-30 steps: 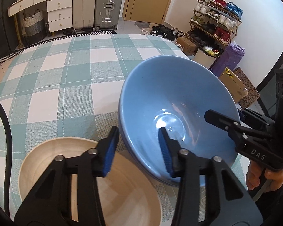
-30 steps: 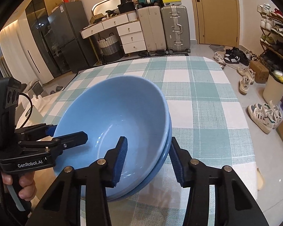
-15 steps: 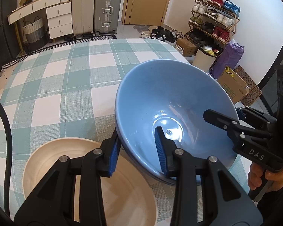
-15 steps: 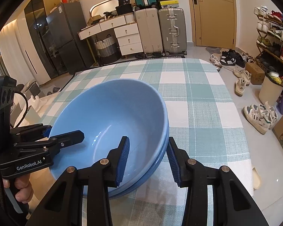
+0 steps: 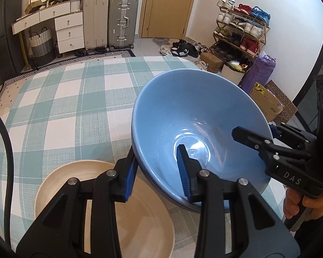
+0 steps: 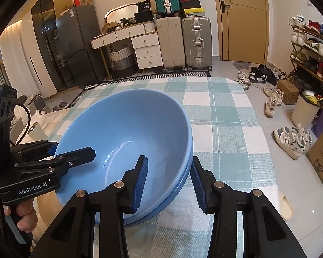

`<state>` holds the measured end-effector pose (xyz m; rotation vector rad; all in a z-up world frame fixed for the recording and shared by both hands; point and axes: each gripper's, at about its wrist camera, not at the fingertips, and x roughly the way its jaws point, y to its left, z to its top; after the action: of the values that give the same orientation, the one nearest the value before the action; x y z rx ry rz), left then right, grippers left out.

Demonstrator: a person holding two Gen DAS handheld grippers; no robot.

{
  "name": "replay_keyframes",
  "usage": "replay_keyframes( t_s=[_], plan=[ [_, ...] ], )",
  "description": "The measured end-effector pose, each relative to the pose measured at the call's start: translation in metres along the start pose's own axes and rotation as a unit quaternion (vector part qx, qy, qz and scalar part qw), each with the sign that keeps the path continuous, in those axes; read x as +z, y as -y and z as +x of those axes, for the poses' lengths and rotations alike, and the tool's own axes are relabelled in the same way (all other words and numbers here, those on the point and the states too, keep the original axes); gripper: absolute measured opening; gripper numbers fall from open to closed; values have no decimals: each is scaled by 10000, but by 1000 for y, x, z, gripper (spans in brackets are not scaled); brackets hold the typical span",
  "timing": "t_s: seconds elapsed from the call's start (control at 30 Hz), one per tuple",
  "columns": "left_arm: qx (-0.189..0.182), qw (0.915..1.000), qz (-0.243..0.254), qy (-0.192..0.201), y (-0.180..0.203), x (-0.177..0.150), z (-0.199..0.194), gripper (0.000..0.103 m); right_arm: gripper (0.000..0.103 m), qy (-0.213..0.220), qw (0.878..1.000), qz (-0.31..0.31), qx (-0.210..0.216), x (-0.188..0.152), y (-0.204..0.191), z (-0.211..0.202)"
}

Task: Organize plates and bowls
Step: 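Carry the bowls with both grippers over the cream plate stack, then lower the bowls onto the cream plates and open both grippers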

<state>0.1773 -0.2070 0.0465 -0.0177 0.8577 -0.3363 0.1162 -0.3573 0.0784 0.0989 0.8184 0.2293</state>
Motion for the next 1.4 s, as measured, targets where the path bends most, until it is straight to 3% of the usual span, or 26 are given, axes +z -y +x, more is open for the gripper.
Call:
replay_keyframes(
  t_s=[0.8,1.4],
  plan=[
    [505,9970,-134,566,-17,-29,-106,32,42,349,9979,-471,277,1,-64,-44],
    [947,9919,-506,674,-72,-76,-153,32,42,183,9941,-867,625,-8,-130,-23]
  ],
)
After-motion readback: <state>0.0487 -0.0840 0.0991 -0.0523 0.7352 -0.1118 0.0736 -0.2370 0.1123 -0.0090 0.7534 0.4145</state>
